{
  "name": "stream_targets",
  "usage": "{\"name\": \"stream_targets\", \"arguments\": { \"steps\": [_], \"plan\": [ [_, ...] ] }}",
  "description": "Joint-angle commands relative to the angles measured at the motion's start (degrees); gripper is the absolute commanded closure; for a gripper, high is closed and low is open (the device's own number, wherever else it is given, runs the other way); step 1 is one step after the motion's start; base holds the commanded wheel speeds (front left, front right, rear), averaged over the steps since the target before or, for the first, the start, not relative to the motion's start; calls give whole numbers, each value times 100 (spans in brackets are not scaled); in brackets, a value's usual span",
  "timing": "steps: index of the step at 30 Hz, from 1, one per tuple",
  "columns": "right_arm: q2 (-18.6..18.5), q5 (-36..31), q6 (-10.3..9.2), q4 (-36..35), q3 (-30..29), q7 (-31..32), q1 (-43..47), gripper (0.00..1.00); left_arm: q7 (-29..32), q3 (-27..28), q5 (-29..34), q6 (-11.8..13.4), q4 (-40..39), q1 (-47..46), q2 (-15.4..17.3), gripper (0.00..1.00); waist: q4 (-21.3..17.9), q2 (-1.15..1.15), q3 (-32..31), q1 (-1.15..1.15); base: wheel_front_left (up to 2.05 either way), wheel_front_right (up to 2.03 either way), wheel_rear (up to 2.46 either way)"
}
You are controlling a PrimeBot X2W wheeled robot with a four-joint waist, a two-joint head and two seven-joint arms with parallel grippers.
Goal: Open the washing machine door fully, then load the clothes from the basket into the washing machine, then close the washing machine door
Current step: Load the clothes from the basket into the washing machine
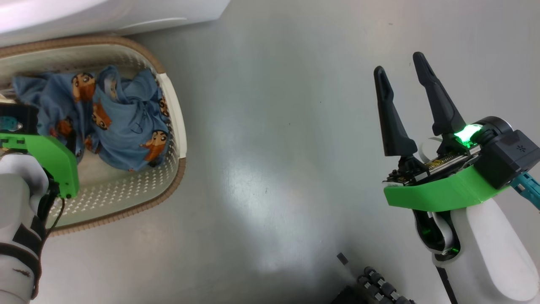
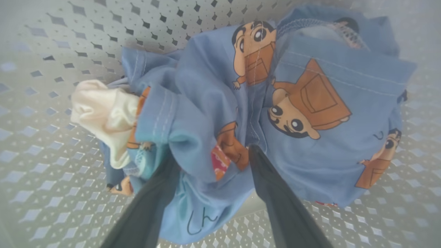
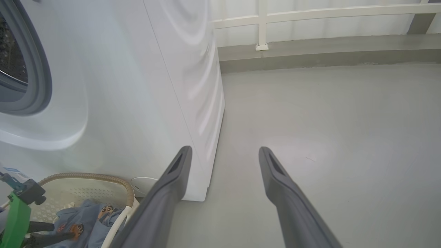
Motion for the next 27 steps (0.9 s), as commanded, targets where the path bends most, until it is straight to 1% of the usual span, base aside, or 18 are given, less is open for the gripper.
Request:
{"name": "stream_targets", "arguments": {
  "steps": [1, 5, 6, 7, 8, 9, 12, 19, 27],
  "plan": [
    [46, -37, 32, -162, 149, -44, 82, 0, 23, 59, -5, 19, -27, 27, 303, 0, -36, 0, 52, 0, 0, 0, 0],
    [75, -19, 32, -183, 229, -44, 43, 0, 97, 35, -26, 19, -26, 43, 363, 0, -116, 0, 98, 0, 0, 0, 0],
    [80, -13, 32, -191, 247, -44, 36, 0, 115, 36, -39, 19, -26, 49, 379, 12, -137, 0, 105, 0, 0, 0, 0],
    [83, -9, 32, -202, 257, -44, 32, 0, 133, 34, -48, 20, -26, 53, 395, 50, -153, 0, 110, 0, 0, 0, 0],
    [84, -7, 32, -214, 260, -44, 32, 0, 143, 32, -56, 19, -26, 53, 410, 73, -165, 0, 114, 0, 0, 0, 0],
    [85, -7, 32, -227, 255, -44, 34, 0, 154, 31, -67, 18, -26, 50, 419, 100, -173, 0, 117, 0, 0, 0, 0],
    [84, -11, 32, -250, 236, -44, 48, 0, 138, 45, -106, 9, -26, 39, 414, 100, -175, 0, 117, 0, 0, 0, 0],
    [73, -35, 32, -232, 128, -44, 90, 0, -124, 248, -422, -37, -26, 75, 217, 100, -63, 0, -31, 0, 0, 0, 0],
    [69, -26, 32, -179, 63, -44, 127, 0, -666, 432, -718, -82, -26, 372, 34, 100, 129, 0, -515, 0, 0, 0, 0]
  ]
}}
